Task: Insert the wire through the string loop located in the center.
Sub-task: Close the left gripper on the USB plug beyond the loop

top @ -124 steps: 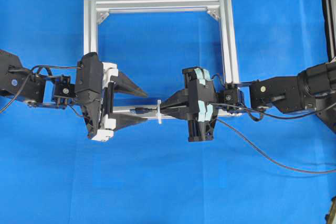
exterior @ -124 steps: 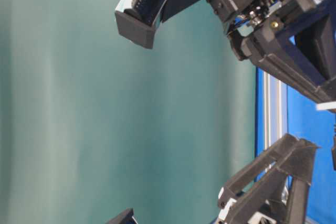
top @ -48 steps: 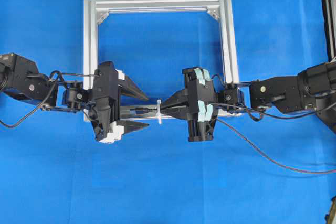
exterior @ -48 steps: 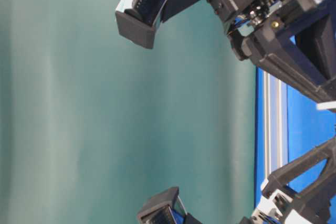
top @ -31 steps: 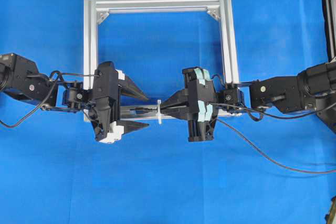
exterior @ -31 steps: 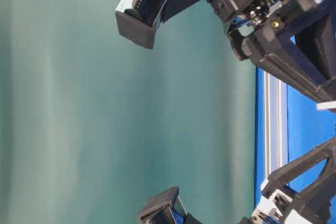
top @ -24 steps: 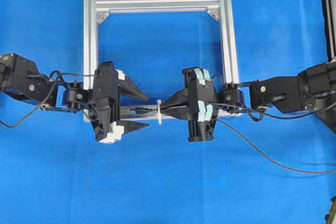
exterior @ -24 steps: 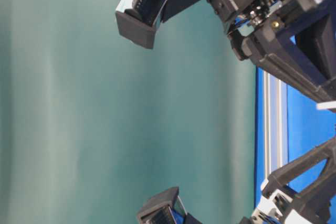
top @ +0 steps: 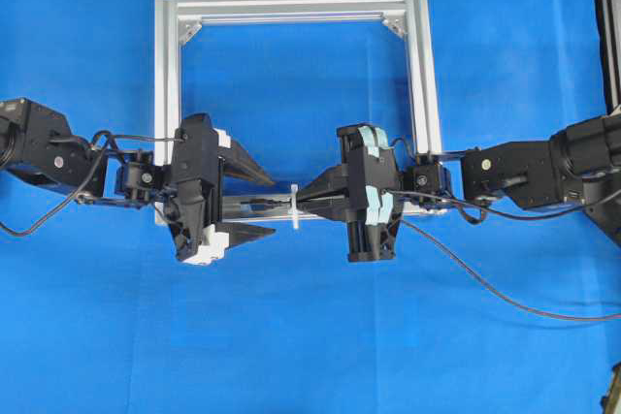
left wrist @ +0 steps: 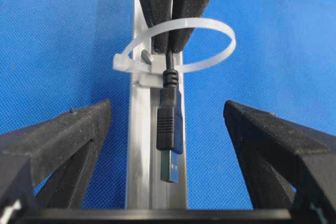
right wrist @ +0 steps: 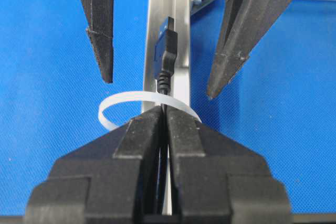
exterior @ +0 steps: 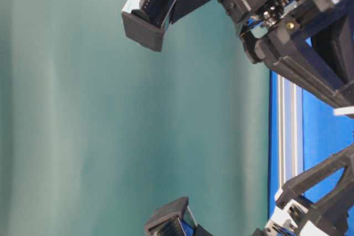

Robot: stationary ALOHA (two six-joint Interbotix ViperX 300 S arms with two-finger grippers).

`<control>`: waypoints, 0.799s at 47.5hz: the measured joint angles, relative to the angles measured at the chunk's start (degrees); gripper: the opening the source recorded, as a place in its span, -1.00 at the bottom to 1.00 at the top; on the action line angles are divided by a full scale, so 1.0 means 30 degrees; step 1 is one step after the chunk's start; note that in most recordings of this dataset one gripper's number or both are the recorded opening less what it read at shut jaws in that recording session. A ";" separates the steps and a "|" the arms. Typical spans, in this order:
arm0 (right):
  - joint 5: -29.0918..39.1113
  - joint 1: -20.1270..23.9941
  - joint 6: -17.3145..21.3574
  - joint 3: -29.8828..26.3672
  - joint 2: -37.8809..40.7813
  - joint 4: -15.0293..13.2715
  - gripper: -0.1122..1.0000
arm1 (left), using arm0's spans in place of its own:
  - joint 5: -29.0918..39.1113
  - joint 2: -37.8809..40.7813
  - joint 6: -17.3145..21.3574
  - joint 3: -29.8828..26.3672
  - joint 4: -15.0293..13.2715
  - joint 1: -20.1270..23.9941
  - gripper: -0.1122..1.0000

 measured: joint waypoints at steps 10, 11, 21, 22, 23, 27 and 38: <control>0.0000 0.0000 0.0000 0.0000 0.0000 0.0029 -0.84 | 0.0322 0.0000 0.0029 -0.0059 -0.0029 -0.0264 0.12; 0.0029 0.0000 0.0000 0.0000 0.0000 0.0000 -0.84 | 0.0352 0.0000 0.0029 -0.0059 -0.0029 -0.0322 -0.05; 0.0029 0.0059 -0.0059 0.0000 0.0000 0.0000 -0.84 | 0.0439 0.0000 0.0088 -0.0088 -0.0029 -0.0234 -0.70; 0.0029 0.0029 -0.0059 0.0000 0.0000 0.0000 -0.84 | 0.0439 0.0000 0.0059 -0.0059 -0.0029 -0.0234 -0.70; 0.0029 0.0059 -0.0029 0.0000 0.0000 0.0000 -0.84 | 0.0439 0.0000 0.0059 -0.0059 0.0000 -0.0234 -0.70; 0.0029 0.0029 -0.0059 0.0000 0.0000 0.0000 -0.84 | 0.0469 0.0000 0.0059 -0.0059 0.0000 -0.0205 -0.70; 0.0029 0.0029 -0.0029 0.0000 0.0000 0.0000 -0.84 | 0.0439 0.0000 0.0059 -0.0059 0.0000 -0.0205 -0.70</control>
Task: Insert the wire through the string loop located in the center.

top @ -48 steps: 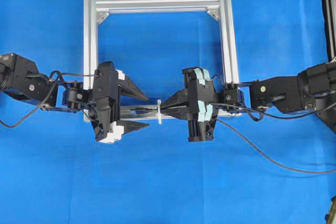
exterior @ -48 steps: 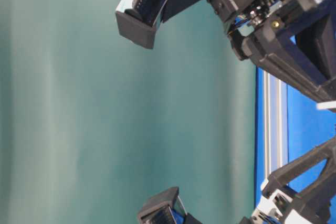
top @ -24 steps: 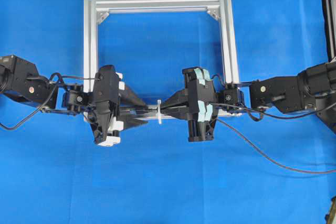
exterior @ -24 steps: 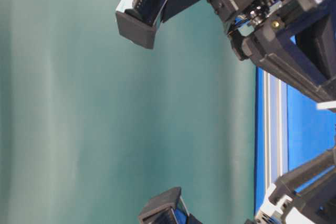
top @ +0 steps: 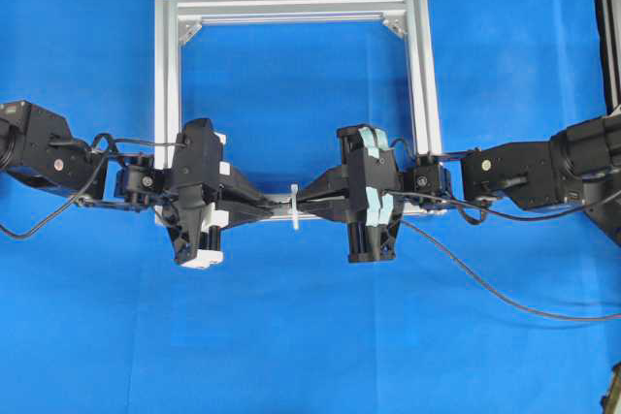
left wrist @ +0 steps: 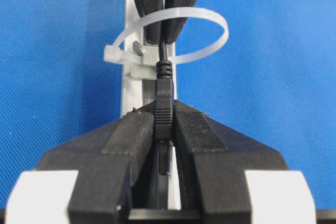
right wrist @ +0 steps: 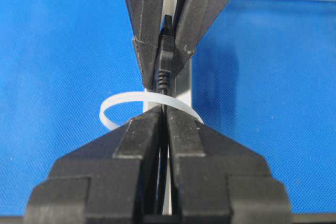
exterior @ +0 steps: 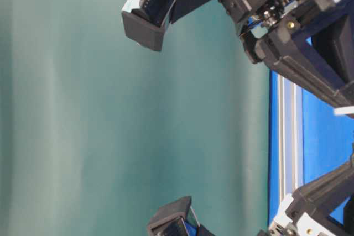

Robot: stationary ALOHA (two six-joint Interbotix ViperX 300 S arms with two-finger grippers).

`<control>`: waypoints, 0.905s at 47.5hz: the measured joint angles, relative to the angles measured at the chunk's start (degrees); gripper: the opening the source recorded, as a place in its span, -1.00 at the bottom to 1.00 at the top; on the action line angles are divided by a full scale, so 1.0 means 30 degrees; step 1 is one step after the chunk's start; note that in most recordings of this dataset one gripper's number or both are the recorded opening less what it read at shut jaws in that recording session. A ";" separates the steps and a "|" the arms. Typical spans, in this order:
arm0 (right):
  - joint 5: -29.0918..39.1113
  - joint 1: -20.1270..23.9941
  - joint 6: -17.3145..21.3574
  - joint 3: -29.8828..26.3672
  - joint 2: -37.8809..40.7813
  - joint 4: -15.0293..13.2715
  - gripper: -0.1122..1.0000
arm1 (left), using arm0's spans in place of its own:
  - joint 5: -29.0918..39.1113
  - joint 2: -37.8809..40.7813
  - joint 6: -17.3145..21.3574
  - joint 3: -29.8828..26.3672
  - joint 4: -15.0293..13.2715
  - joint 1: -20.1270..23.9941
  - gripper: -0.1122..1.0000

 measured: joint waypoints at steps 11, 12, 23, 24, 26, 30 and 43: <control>0.0059 0.0000 -0.0029 0.0000 0.0000 0.0000 -0.76 | 0.0000 0.0000 0.0000 0.0000 -0.0029 0.0000 -0.70; 0.0059 0.0000 0.0000 0.0000 0.0000 0.0000 -0.72 | 0.0029 0.0000 0.0000 0.0000 -0.0029 0.0000 -0.70; 0.0176 0.0088 0.0000 0.0117 -0.0029 0.0000 0.30 | 0.0029 0.0000 0.0000 0.0000 0.0000 0.0000 -0.70; 0.0146 0.0117 0.0000 0.0117 0.0000 0.0000 0.40 | 0.0029 0.0000 0.0000 0.0000 0.0000 0.0000 -0.70; 0.0176 0.0146 0.0000 0.0146 0.0000 -0.0029 0.59 | 0.0029 0.0000 0.0000 0.0000 0.0000 0.0000 -0.70; 0.0176 0.0234 -0.0029 0.0146 0.0000 -0.0059 0.87 | 0.0029 0.0000 0.0000 -0.0029 -0.0029 0.0000 -0.70; 0.0176 0.0264 -0.0029 0.0381 -0.0117 -0.0059 0.83 | 0.0264 -0.0146 0.0000 0.0146 -0.0029 0.0000 -0.70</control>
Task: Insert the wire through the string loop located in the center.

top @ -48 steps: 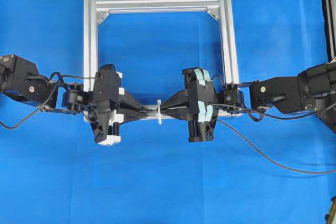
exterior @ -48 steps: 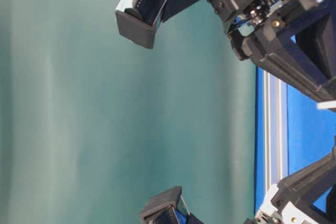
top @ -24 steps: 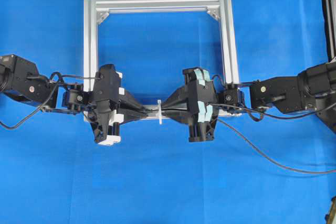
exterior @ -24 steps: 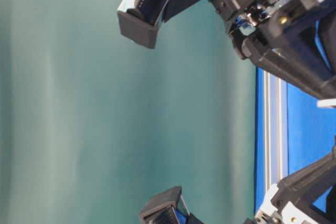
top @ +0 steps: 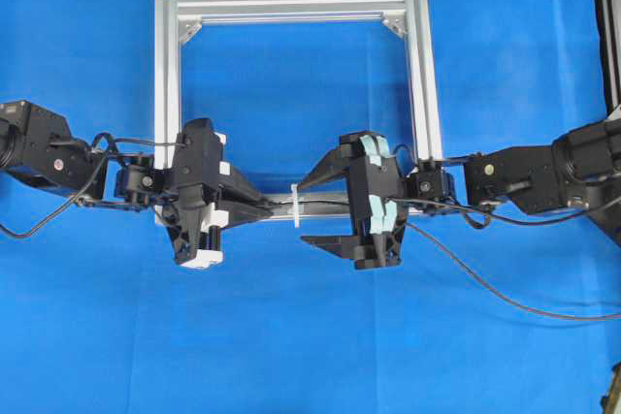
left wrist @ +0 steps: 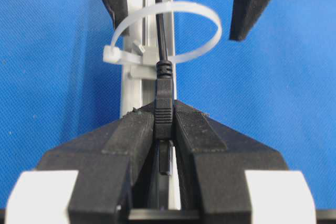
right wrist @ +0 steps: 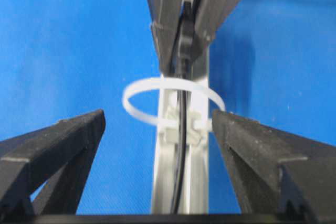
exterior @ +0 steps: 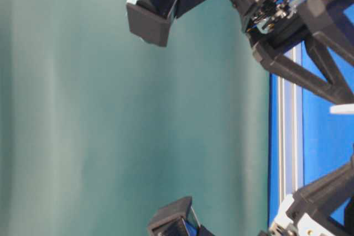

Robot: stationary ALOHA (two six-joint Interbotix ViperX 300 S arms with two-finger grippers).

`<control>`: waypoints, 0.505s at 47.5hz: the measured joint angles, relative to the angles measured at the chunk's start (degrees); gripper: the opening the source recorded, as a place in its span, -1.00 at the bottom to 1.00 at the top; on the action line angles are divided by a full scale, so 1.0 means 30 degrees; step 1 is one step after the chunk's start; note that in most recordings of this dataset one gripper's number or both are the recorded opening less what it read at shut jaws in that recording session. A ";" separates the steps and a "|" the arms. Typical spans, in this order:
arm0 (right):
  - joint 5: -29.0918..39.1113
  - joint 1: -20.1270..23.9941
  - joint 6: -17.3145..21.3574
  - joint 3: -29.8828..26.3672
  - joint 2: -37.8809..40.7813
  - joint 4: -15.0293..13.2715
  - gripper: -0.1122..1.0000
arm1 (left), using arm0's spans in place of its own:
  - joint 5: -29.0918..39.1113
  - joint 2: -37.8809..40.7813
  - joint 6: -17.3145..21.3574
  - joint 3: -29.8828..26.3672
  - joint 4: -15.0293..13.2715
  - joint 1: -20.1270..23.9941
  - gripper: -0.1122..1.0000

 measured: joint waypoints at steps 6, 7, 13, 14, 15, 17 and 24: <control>0.0000 -0.0117 0.0000 0.0381 -0.0469 0.0000 0.83 | 0.0674 -0.1260 0.0000 0.0908 0.0029 -0.0117 -0.70; 0.0000 -0.0117 0.0000 0.0498 -0.0557 0.0000 0.83 | 0.0732 -0.1553 0.0000 0.1084 0.0000 -0.0146 -0.70; -0.0029 -0.0088 0.0000 0.0820 -0.0967 0.0029 0.83 | 0.0938 -0.3369 0.0000 0.2607 0.0029 -0.0234 -0.70; -0.0029 -0.0088 0.0000 0.0850 -0.1025 0.0000 0.83 | 0.0967 -0.3633 0.0000 0.2871 0.0029 -0.0234 -0.70; -0.0029 -0.0088 0.0000 0.0908 -0.1055 0.0000 0.83 | 0.0967 -0.3926 0.0000 0.3076 0.0000 -0.0234 -0.70; 0.0000 -0.0088 0.0000 0.0967 -0.1143 0.0000 0.83 | 0.0996 -0.4570 0.0000 0.3662 0.0000 -0.0234 -0.70; -0.0029 -0.0088 0.0000 0.1172 -0.1436 0.0000 0.83 | 0.1201 -0.6562 -0.0029 0.5566 0.0029 -0.0234 -0.70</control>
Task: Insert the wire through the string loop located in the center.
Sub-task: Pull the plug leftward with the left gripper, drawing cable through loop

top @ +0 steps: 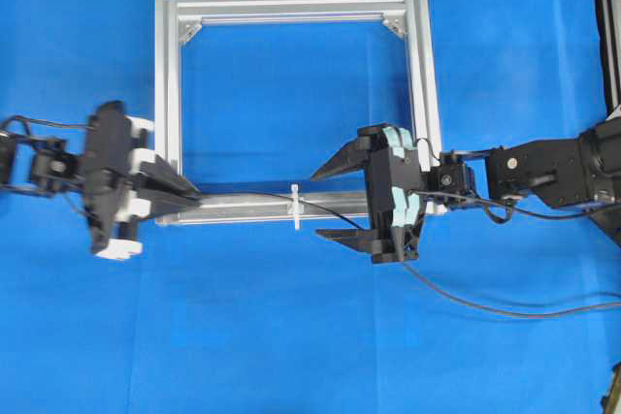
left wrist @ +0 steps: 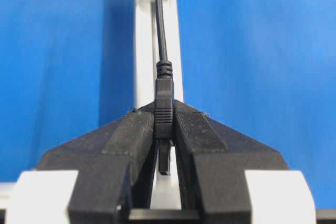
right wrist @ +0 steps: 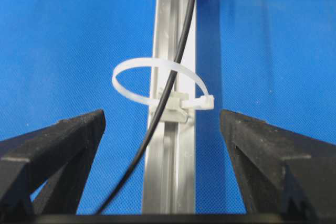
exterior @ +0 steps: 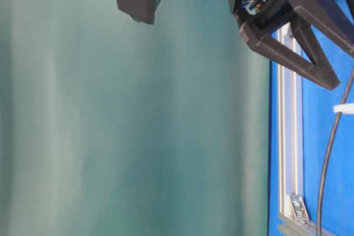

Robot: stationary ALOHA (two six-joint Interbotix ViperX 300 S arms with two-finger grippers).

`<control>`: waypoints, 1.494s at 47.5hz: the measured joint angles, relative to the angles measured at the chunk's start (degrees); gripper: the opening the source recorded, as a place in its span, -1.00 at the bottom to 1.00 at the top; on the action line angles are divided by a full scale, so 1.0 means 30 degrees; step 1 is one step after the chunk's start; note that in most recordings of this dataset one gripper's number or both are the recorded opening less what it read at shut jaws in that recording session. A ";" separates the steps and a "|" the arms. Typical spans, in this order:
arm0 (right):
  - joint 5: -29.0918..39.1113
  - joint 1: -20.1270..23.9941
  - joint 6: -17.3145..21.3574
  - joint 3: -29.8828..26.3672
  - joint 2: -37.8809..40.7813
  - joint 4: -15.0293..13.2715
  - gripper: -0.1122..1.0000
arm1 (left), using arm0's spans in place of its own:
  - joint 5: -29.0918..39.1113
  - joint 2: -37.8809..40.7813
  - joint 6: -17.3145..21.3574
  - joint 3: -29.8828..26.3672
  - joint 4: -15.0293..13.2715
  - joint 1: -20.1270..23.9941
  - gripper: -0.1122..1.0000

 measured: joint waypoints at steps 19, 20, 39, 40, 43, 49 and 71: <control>0.0029 0.0000 -0.0146 0.0088 -0.0059 0.0000 0.83 | 0.2109 -0.2607 -0.0029 0.2256 -0.0029 -0.0029 -0.70; 0.0029 0.0000 -0.0176 0.0088 -0.0059 0.0029 0.83 | 0.2227 -0.2578 -0.0029 0.2256 0.0000 -0.0029 -0.70; 0.0029 0.0000 -0.0205 0.0088 -0.0088 0.0000 0.83 | 0.2607 -0.2695 0.0176 0.2344 0.0029 -0.0029 -0.70; 0.0000 0.0000 -0.0205 0.0059 -0.0088 0.0000 0.83 | 0.2578 -0.2695 0.0176 0.2344 0.0029 -0.0029 -0.70; 0.0000 0.0000 -0.0234 0.0088 -0.0088 0.0000 0.83 | 0.2549 -0.2695 0.0264 0.2344 0.0059 -0.0029 -0.69; 0.0000 0.0000 -0.0205 0.0088 -0.0205 0.0000 0.83 | 0.2402 -0.2812 0.0264 0.2461 0.0088 -0.0029 -0.66; 0.0703 0.0000 -0.0205 0.0059 -0.0879 0.0000 0.83 | 0.2285 -0.3105 0.0293 0.2666 0.0088 -0.0029 0.68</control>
